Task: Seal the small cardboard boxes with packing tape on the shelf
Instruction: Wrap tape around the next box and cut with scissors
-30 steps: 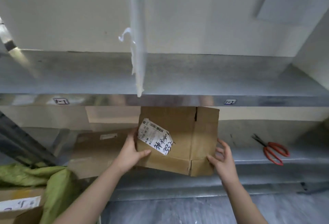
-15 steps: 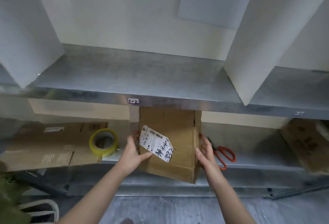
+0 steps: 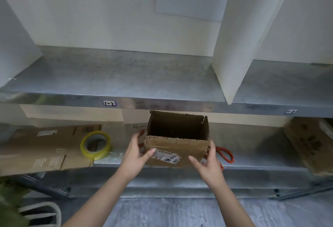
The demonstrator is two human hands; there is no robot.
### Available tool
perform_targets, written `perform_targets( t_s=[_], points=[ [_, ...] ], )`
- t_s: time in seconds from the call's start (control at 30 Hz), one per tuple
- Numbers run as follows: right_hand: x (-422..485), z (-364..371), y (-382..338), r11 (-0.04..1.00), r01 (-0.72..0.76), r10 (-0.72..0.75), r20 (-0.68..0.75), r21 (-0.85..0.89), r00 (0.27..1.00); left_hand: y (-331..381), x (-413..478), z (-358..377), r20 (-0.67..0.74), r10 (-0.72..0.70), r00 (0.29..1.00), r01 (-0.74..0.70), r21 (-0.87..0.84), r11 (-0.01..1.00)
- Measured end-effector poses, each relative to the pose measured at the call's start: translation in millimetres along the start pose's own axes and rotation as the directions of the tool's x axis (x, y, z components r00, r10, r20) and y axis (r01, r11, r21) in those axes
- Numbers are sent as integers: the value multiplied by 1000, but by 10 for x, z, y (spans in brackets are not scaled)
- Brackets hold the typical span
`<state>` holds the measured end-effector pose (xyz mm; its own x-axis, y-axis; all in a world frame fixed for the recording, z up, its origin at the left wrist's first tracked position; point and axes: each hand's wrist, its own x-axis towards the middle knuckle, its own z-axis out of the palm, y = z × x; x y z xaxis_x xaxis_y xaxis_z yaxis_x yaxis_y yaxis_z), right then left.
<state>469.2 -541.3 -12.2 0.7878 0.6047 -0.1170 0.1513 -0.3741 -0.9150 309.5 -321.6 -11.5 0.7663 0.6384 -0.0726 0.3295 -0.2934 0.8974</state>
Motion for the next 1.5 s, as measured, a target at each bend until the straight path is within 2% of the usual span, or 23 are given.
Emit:
perform_targets(
  t_s=[0.13, 0.2, 0.27, 0.33, 0.43, 0.53, 0.63, 0.73, 0.9, 1.07, 1.27, 1.37, 1.43, 1.5],
  points=[
    [91, -172, 15, 997, 75, -75, -11, 19, 997, 105, -39, 99, 27, 111, 994, -113, 90, 990],
    [98, -224, 19, 992, 124, -124, -28, 7, 992, 151, -65, 154, 30, 160, 987, -162, 77, 984],
    [122, -269, 22, 994, 104, -103, -29, 45, 994, 214, -73, 201, 11, 177, 984, -178, 38, 983],
    [187, -322, 9, 993, 37, -35, -18, 111, 999, 271, -59, 232, -22, 146, 989, -144, 67, 987],
    [358, -452, -75, 994, -27, 29, -15, 105, 999, 353, 60, 171, -56, 4, 998, 5, 159, 987],
    [578, -595, -197, 995, -61, 55, 84, 80, 995, 493, 282, 19, 71, -66, 995, 57, 119, 991],
    [777, -683, -317, 997, -74, 80, 211, -36, 974, 636, 487, -77, 213, -122, 969, 115, 46, 992],
    [869, -713, -353, 996, -65, 80, 262, -63, 962, 652, 555, -78, 281, -128, 951, 127, 20, 992],
    [726, -639, -188, 994, 98, -87, 186, -56, 979, 484, 399, -26, 170, -6, 985, -17, 134, 991],
    [612, -507, -122, 996, 84, -82, 79, -23, 993, 410, 242, 49, 55, -18, 998, 15, 54, 998],
    [595, -294, -266, 999, 27, -29, 113, 22, 993, 389, 282, -111, 27, -78, 997, 75, 106, 992],
    [540, -239, -279, 999, -1, -7, 134, 54, 991, 347, 204, -181, 83, -108, 991, 106, 27, 994],
    [518, -305, -253, 990, -49, 27, 159, 135, 987, 342, 133, -179, 118, -102, 988, 110, -57, 992],
    [506, -385, -214, 980, -75, 45, 163, 185, 986, 352, 91, -136, 149, -81, 985, 92, -70, 993]
  ],
)
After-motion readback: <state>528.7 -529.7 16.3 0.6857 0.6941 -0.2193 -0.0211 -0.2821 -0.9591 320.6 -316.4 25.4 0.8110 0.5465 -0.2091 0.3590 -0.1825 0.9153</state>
